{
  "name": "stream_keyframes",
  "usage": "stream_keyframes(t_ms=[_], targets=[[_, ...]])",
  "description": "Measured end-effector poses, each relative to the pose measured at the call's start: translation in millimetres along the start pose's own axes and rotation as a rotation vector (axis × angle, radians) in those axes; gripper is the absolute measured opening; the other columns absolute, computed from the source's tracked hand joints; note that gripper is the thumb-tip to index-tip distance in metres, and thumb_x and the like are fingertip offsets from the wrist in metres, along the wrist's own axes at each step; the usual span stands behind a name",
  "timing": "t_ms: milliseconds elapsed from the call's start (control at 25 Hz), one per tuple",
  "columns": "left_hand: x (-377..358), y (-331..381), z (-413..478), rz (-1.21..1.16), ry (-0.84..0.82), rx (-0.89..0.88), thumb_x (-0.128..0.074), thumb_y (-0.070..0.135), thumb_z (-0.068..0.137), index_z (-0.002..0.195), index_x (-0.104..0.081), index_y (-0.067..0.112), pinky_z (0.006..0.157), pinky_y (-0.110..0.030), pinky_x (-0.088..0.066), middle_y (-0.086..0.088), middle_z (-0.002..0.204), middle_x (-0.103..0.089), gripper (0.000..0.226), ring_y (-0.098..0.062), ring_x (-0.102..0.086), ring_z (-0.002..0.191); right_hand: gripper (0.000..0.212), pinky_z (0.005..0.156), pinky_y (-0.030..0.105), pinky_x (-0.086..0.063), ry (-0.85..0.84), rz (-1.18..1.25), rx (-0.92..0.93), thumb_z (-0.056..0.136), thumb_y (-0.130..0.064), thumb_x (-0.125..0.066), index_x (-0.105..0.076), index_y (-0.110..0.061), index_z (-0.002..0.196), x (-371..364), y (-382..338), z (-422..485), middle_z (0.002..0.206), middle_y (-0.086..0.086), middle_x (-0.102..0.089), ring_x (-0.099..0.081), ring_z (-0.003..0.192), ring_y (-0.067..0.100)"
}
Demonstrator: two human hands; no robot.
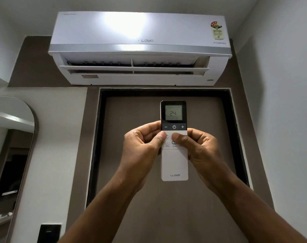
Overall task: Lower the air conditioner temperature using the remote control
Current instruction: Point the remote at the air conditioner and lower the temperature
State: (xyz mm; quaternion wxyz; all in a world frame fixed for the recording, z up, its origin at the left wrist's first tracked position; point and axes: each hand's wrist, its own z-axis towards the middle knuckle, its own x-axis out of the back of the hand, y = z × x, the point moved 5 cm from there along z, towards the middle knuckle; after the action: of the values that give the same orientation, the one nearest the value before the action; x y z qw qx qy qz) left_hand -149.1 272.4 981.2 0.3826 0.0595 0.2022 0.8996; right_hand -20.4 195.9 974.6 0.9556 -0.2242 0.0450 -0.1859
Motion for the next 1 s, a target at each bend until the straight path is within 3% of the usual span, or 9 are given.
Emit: stream_keyframes(t_ms=[200, 400, 640, 840, 1000], targets=[[0, 3, -1, 0.000, 0.008, 0.008, -0.063, 0.008, 0.084, 0.108, -0.065, 0.016, 0.065, -0.026, -0.060, 0.006, 0.088, -0.078, 0.025, -0.016, -0.075, 0.085, 0.032, 0.069, 0.029, -0.062, -0.007, 0.023, -0.018, 0.066, -0.033, -0.075, -0.073, -0.013, 0.092, 0, 1, -2, 0.088, 0.008, -0.079, -0.075, 0.080, 0.022], [1, 6, -4, -0.017, 0.019, -0.008, -0.063, 0.008, 0.084, 0.099, -0.065, 0.023, 0.064, -0.025, -0.060, 0.011, 0.083, -0.078, 0.021, -0.015, -0.075, 0.083, 0.029, 0.066, 0.027, -0.060, -0.016, 0.025, -0.014, 0.066, -0.033, -0.076, -0.075, -0.017, 0.090, -1, -3, -2, 0.089, 0.007, -0.080, -0.076, 0.080, 0.020], [3, 10, -7, -0.025, 0.018, -0.020, -0.063, 0.010, 0.084, 0.097, -0.066, 0.026, 0.065, -0.026, -0.060, 0.010, 0.086, -0.078, 0.021, -0.016, -0.075, 0.084, 0.036, 0.071, 0.031, -0.061, -0.005, -0.016, -0.020, 0.070, -0.032, -0.074, -0.072, -0.010, 0.098, -3, -5, 0, 0.092, 0.010, -0.079, -0.075, 0.082, 0.023], [6, 10, -9, -0.024, 0.052, -0.004, -0.065, 0.011, 0.083, 0.101, -0.066, 0.023, 0.072, -0.036, -0.061, -0.002, 0.100, -0.076, 0.021, -0.021, -0.074, 0.088, 0.027, 0.063, 0.027, -0.060, -0.009, -0.026, -0.006, 0.071, -0.032, -0.075, -0.073, -0.014, 0.092, -8, -6, -1, 0.088, 0.008, -0.079, -0.075, 0.076, 0.020], [10, 12, -10, -0.033, 0.051, -0.001, -0.064, 0.010, 0.083, 0.097, -0.067, 0.025, 0.069, -0.033, -0.062, 0.002, 0.093, -0.078, 0.020, -0.020, -0.075, 0.086, 0.035, 0.073, 0.036, -0.060, -0.007, -0.029, -0.027, 0.073, -0.030, -0.074, -0.071, -0.007, 0.099, -10, -3, -1, 0.094, 0.014, -0.078, -0.075, 0.082, 0.026]])
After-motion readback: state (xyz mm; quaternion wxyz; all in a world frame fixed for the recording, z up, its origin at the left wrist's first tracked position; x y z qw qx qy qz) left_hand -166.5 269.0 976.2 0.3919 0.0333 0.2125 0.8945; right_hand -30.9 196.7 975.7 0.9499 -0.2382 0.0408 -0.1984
